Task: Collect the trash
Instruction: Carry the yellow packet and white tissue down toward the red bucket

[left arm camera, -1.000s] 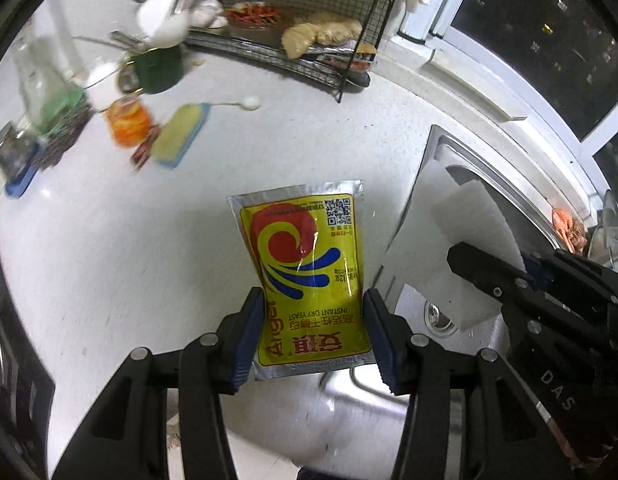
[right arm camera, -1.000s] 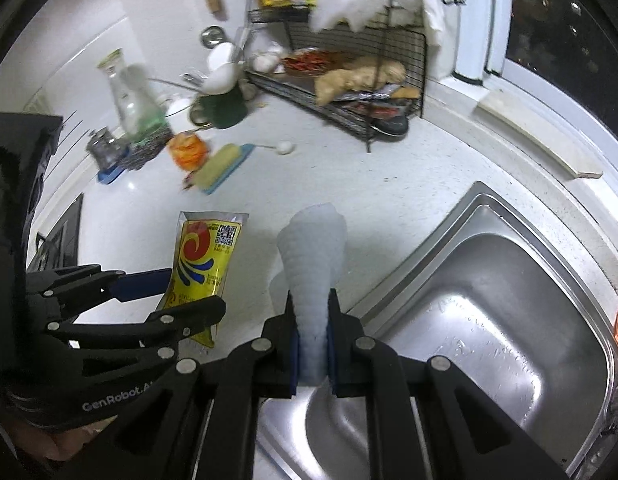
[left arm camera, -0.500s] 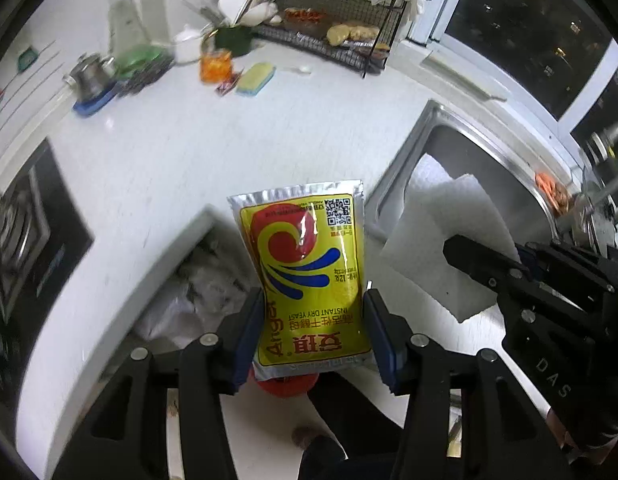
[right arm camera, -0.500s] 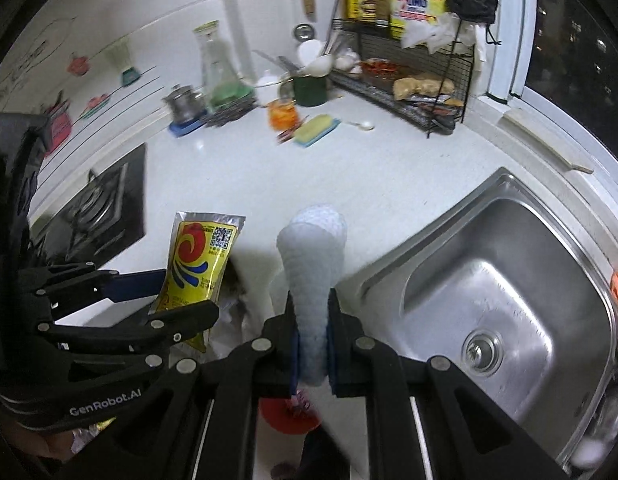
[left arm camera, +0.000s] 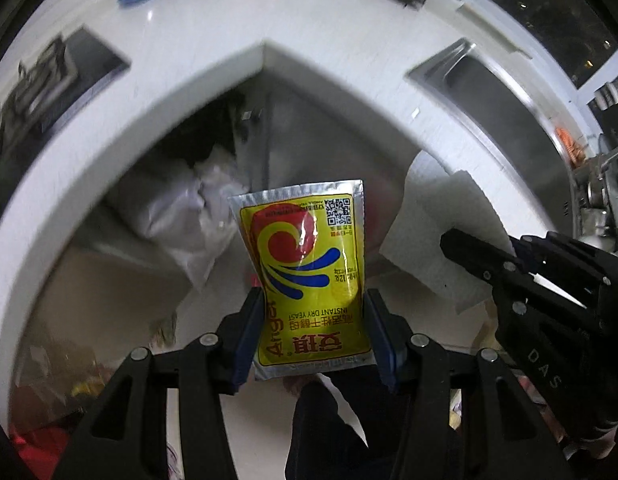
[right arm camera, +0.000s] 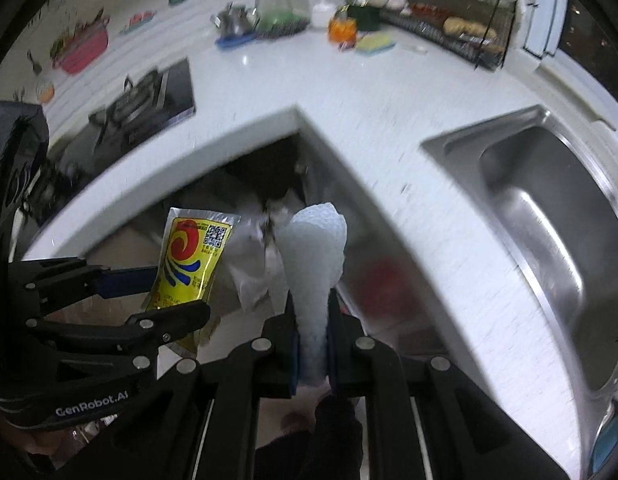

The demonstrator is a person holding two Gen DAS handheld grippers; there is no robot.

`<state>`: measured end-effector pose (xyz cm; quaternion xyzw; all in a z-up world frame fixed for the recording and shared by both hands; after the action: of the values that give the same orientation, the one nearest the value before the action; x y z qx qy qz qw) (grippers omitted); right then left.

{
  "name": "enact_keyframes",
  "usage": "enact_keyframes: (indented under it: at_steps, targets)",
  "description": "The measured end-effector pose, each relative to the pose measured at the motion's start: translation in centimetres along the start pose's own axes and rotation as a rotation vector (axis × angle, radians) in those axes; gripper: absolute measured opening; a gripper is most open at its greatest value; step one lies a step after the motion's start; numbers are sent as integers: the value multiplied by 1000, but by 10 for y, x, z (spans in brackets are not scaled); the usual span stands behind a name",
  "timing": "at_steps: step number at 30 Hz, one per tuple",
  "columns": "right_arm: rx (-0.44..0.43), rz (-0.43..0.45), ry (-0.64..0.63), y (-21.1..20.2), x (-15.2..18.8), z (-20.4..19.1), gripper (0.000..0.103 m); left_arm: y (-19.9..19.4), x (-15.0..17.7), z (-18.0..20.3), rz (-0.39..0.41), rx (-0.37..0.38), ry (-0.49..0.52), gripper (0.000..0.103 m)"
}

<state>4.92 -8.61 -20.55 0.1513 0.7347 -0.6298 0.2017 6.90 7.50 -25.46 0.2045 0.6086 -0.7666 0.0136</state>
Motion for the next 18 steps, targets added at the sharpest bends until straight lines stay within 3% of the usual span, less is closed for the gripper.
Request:
enact_keyframes:
  at_steps: [6,18]
  targets:
    - [-29,-73,-39,62,33,-12,10,56,36,-26,-35,13,-33,47]
    - [-16,-176,-20,235,99,8,10,230,82,-71,-97,21,-112,48]
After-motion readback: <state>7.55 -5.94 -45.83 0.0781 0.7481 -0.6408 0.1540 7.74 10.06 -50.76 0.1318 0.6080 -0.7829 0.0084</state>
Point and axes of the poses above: each gripper's, at about its wrist camera, not at the fingertips, and y roughly the way its jaws point, z to its right, x to its underside, the point moved 2 cm from there along y, roughly the way its jaws point, and after that the axes turned 6 degrees about z, right-handed, at the moved point
